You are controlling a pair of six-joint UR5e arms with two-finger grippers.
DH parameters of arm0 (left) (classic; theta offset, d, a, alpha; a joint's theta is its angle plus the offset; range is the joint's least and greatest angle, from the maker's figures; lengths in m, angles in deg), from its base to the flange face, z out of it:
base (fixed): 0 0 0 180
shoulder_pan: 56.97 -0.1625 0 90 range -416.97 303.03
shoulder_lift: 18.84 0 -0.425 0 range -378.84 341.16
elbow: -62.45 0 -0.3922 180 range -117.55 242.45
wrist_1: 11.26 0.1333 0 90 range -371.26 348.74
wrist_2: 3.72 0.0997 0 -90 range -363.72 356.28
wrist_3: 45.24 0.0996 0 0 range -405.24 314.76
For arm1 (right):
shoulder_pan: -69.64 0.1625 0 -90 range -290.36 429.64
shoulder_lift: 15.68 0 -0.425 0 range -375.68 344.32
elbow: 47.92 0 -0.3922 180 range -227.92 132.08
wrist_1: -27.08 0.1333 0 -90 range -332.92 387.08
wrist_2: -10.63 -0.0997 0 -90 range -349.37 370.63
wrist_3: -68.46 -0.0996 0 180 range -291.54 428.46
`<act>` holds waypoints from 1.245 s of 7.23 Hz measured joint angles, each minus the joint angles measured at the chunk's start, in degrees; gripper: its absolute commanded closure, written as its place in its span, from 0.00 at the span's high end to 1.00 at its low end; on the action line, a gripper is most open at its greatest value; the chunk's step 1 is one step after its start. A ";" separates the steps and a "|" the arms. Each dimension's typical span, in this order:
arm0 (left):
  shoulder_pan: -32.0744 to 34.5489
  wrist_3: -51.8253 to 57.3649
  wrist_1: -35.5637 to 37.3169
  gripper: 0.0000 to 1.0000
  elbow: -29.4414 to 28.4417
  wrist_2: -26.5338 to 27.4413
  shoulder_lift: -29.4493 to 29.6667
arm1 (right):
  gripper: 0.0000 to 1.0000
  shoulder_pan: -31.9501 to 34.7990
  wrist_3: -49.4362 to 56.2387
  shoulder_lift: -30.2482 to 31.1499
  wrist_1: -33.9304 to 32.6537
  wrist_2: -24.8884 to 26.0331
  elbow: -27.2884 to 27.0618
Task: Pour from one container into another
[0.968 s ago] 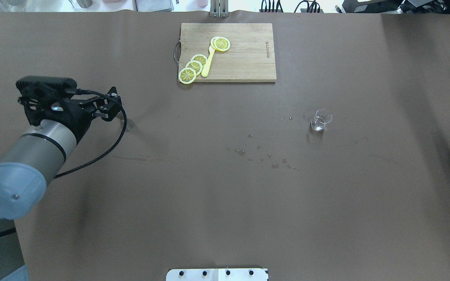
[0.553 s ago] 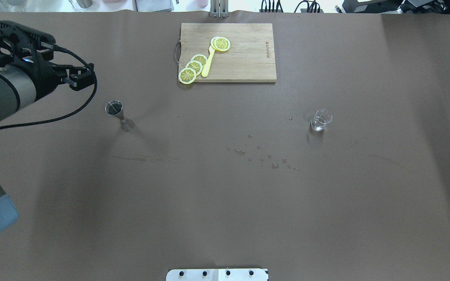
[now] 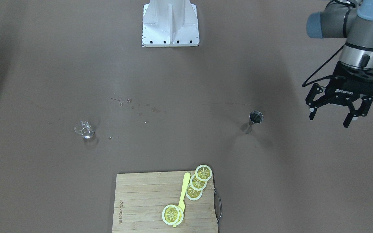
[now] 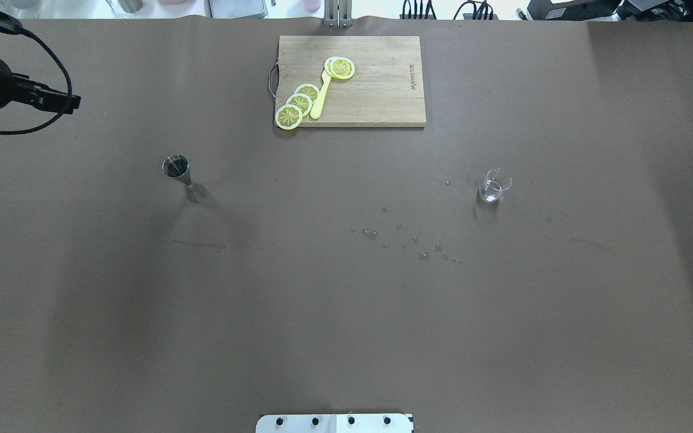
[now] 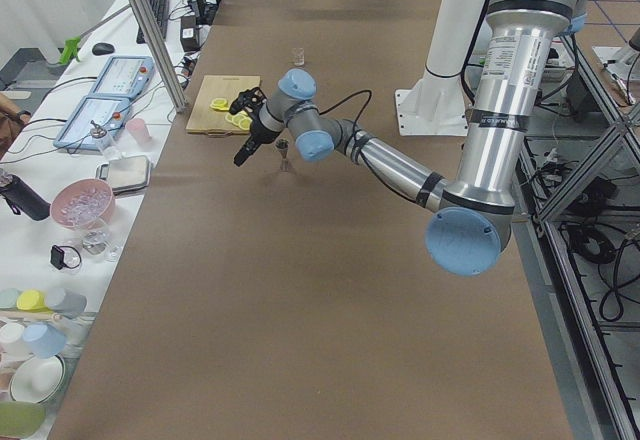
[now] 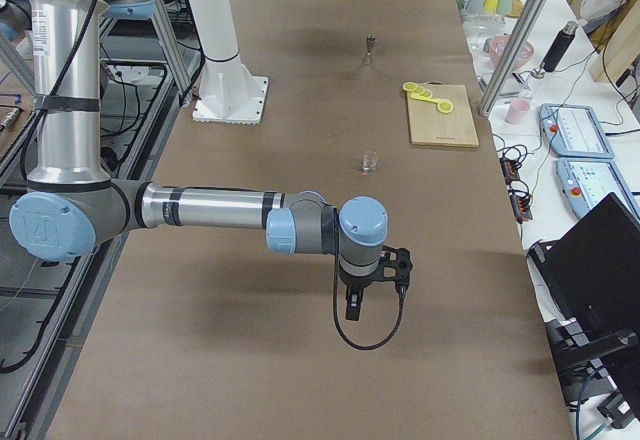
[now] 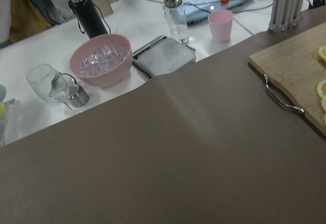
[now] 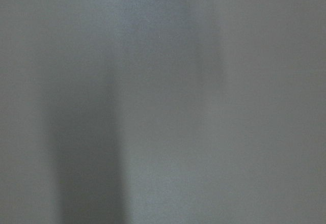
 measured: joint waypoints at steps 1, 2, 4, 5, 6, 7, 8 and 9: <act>4.53 0.08 0.51 0.99 -5.00 -8.36 0.16 | 1.00 0.23 0.28 0.39 0.06 -0.33 -0.04; 8.02 0.10 2.04 0.99 -9.11 -14.11 0.32 | 1.00 0.35 0.38 0.75 0.26 -0.47 -0.22; 12.25 0.14 9.86 0.99 -12.65 -20.82 0.65 | 1.00 0.49 0.43 0.85 0.33 -0.24 -0.34; 14.02 0.17 12.94 0.99 -13.05 -24.60 0.88 | 1.00 0.52 0.43 0.68 0.14 -0.11 -0.38; 15.21 0.19 14.34 0.99 -12.96 -27.03 0.20 | 1.00 0.53 0.43 0.65 0.12 -0.05 -0.40; 15.91 0.20 14.62 0.99 -12.53 -28.41 -2.30 | 1.00 0.53 0.43 0.72 0.25 -0.04 -0.41; 16.48 0.23 14.43 0.99 -12.19 -29.15 -5.28 | 1.00 0.53 0.43 0.78 0.38 -0.03 -0.40; 17.41 0.50 14.27 0.99 -12.07 -29.47 -7.04 | 1.00 0.53 0.43 0.81 0.43 -0.01 -0.37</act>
